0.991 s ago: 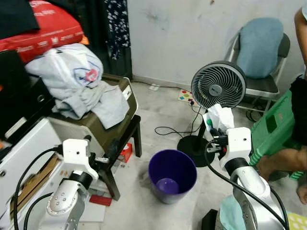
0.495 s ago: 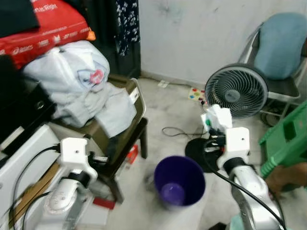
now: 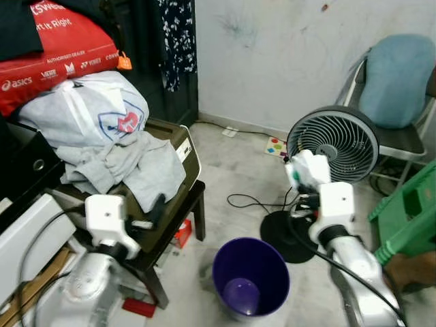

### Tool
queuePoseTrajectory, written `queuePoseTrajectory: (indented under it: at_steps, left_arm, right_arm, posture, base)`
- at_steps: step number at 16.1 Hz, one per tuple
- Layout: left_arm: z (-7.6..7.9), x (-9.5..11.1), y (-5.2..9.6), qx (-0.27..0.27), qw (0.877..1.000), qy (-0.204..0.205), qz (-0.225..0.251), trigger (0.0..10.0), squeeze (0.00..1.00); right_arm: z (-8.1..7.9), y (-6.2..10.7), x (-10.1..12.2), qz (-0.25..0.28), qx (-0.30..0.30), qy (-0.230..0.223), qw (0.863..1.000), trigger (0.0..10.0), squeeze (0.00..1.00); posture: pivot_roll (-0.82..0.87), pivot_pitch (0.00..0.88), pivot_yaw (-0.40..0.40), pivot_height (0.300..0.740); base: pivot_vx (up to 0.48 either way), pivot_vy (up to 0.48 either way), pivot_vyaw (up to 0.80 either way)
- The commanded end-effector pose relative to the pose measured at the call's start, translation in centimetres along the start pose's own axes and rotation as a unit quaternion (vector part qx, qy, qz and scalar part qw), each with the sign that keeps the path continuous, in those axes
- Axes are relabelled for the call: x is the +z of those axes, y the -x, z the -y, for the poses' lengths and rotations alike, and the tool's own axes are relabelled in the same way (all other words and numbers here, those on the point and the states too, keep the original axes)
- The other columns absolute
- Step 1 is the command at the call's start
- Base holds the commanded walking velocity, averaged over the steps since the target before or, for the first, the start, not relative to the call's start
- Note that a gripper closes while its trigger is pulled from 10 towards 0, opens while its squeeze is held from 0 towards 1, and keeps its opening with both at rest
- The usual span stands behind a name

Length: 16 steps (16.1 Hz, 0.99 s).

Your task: Clean up the room

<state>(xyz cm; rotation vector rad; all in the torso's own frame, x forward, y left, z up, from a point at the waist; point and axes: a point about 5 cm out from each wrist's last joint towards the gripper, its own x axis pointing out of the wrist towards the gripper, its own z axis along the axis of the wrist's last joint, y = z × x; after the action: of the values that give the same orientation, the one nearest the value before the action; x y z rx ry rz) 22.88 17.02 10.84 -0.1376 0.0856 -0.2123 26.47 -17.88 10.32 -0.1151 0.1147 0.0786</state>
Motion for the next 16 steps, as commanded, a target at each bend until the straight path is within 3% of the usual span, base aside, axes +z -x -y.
queuePoseTrajectory:
  at_steps: [1, 4, 5, 9, 10, 11, 13, 14, 15, 16]
  left_arm:
    - [-0.1, -0.2, 0.1, -0.011, 1.000, 0.005, -0.011, 10.0, 0.00]
    - [0.9, 0.2, 0.4, -0.068, 0.997, 0.023, -0.017, 10.0, 0.00]
    - [1.9, 0.6, 0.3, -0.102, 0.995, 0.018, -0.013, 10.0, 0.00]
    - [1.7, 1.0, -0.1, -0.060, 0.998, 0.005, 0.016, 10.0, 0.00]
    - [1.7, 0.9, 0.0, -0.059, 0.998, 0.003, 0.010, 10.0, 0.18]
    - [1.4, 0.6, 0.0, -0.054, 0.999, -0.001, 0.002, 10.0, 1.00]
    - [0.9, 0.5, 0.0, -0.043, 0.999, -0.008, -0.006, 10.0, 1.00]
    - [0.7, 0.4, -0.1, -0.037, 0.999, -0.014, -0.010, 10.0, 0.95]
    - [0.1, -0.1, 0.0, -0.029, 0.999, -0.022, -0.020, 10.0, 0.00]
    - [-0.9, -0.9, 0.2, -0.006, 0.999, -0.023, -0.034, 10.0, 0.00]
  right_arm:
    - [0.3, 0.0, -0.1, -0.002, -0.009, -0.003, 1.000, 10.0, 0.00]
    - [-0.1, 0.3, 0.3, 0.001, 0.012, -0.027, 1.000, 10.0, 0.00]
    - [-0.3, 0.6, 0.3, 0.000, 0.020, -0.026, 0.999, 10.0, 0.00]
    - [0.2, 0.6, 0.4, 0.003, 0.006, -0.025, 1.000, 10.0, 0.00]
    - [0.1, 0.5, 0.4, 0.002, 0.007, -0.022, 1.000, 10.0, 0.00]
    - [0.2, 0.3, 0.0, -0.010, -0.001, -0.012, 1.000, 10.0, 0.00]
    - [0.5, -0.4, -0.9, -0.036, -0.012, -0.010, 0.999, 10.0, 0.00]
    - [0.8, -0.8, -1.2, -0.044, -0.017, -0.002, 0.999, 10.0, 0.00]
    - [1.0, -1.1, -1.5, -0.048, -0.019, 0.001, 0.999, 10.0, 0.00]
    - [1.3, -1.3, -1.9, -0.053, -0.022, 0.000, 0.998, 10.0, 0.00]
  posture:
    - [-0.11, 0.000, -0.008, 0.740]
    - [-0.11, 0.000, -0.010, 0.740]
    - [-0.11, 0.000, -0.010, 0.740]
    - [-0.11, 0.000, -0.007, 0.740]
    - [-0.11, 0.000, -0.007, 0.740]
    - [-0.11, 0.000, -0.008, 0.740]
    - [-0.11, 0.000, -0.008, 0.740]
    - [-0.10, 0.000, -0.008, 0.740]
    - [-0.10, 0.000, -0.008, 0.740]
    - [-0.10, 0.000, -0.008, 0.740]
  base:
    - [0.000, 0.000, 0.00]
    - [0.000, 0.000, 0.00]
    - [0.000, 0.000, 0.00]
    - [0.000, 0.000, 0.00]
    - [0.000, 0.000, 0.00]
    - [0.000, 0.000, 0.00]
    - [0.000, 0.000, 0.00]
    - [0.000, 0.000, 0.00]
    - [0.000, 0.000, 0.00]
    - [0.000, 0.000, 0.00]
